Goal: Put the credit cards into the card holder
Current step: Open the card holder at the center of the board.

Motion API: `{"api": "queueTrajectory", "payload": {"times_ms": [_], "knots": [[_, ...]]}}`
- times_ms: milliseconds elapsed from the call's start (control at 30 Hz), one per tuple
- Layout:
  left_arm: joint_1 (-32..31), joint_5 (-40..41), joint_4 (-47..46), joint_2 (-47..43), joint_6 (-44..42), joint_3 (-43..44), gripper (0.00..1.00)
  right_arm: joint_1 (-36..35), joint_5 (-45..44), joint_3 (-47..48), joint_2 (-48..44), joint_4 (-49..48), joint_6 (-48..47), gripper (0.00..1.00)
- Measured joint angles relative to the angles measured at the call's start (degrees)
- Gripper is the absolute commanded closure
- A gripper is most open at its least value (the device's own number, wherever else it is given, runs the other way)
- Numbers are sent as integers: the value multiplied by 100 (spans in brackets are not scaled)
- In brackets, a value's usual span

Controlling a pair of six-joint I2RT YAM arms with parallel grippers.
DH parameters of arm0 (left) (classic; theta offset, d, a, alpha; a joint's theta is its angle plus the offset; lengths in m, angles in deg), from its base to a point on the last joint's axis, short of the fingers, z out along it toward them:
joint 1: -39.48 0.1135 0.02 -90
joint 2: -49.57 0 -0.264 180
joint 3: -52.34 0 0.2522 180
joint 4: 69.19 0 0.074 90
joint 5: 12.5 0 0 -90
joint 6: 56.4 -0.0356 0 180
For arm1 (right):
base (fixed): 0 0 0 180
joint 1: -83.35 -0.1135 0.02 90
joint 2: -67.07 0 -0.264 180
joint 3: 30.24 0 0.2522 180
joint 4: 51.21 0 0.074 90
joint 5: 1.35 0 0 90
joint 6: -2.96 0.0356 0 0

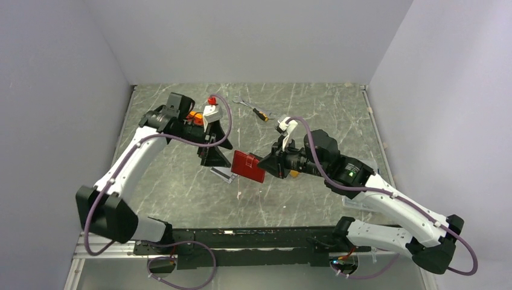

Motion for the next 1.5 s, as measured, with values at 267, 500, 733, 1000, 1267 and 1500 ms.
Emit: {"api": "queueTrajectory", "payload": {"times_ms": [267,500,733,1000,1267,1500], "knots": [[-57,717,-1716,-815,1644,-328,1,0,-76,144,-136,190,-96,100],[-195,317,-2175,-1047,2083,-1113,1,0,83,243,-138,184,-131,100],[-260,-44,-2887,-1047,2750,-1419,1,0,243,306,-59,0,-136,100],[-599,-345,-2686,-1224,2538,-1416,60,0,238,367,234,-282,-179,100],[-570,-175,-2380,-1283,2127,-1298,100,-37,87,365,157,-308,-87,33],[-586,1473,-1545,-1327,1349,-520,100,-22,-870,494,87,-83,651,5]]}}
